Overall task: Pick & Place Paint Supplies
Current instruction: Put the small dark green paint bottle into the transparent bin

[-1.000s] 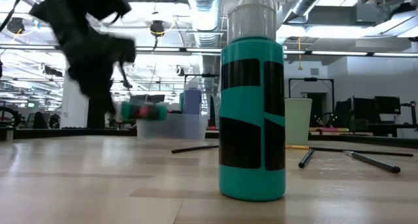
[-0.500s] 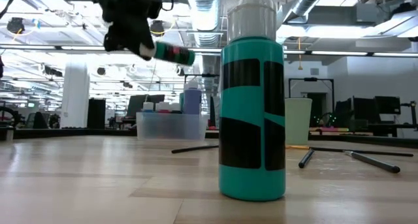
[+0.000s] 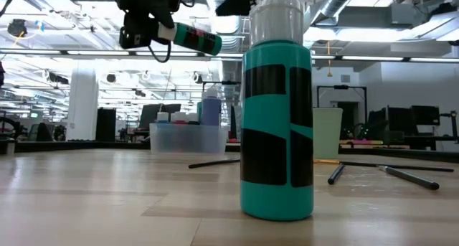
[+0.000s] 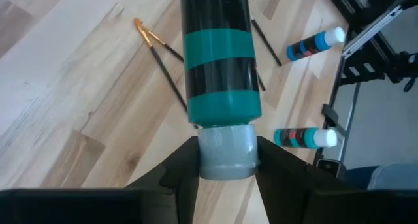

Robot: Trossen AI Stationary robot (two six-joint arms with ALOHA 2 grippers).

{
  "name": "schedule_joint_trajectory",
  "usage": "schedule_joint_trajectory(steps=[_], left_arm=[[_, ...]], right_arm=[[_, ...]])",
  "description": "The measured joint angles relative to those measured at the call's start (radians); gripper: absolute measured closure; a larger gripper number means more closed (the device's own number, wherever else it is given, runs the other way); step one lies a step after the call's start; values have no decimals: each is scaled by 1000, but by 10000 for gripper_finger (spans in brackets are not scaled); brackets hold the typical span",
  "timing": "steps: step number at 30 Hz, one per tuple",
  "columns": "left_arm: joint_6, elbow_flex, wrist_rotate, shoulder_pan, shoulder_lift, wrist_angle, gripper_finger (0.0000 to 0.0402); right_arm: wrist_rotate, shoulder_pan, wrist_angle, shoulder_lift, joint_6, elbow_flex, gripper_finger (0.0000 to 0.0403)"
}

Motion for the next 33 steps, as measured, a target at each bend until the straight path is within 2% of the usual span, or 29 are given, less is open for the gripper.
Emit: schedule_joint_trajectory(steps=[5, 12, 22, 28, 33], left_arm=[[0, 0, 2, -12, 0, 4, 274], [0, 0, 3, -13, 0, 5, 274], [0, 0, 3, -13, 0, 16, 273], [0, 0, 2, -13, 0, 23, 273], [2, 0, 2, -13, 0, 26, 274]], right_arm=[[0, -17, 81, 39, -38, 3, 106], [0, -20, 78, 79, -99, 0, 106], [1, -17, 137, 145, -91, 4, 106], [2, -18, 112, 157, -95, 0, 106], [3, -17, 120, 157, -80, 1, 125]])
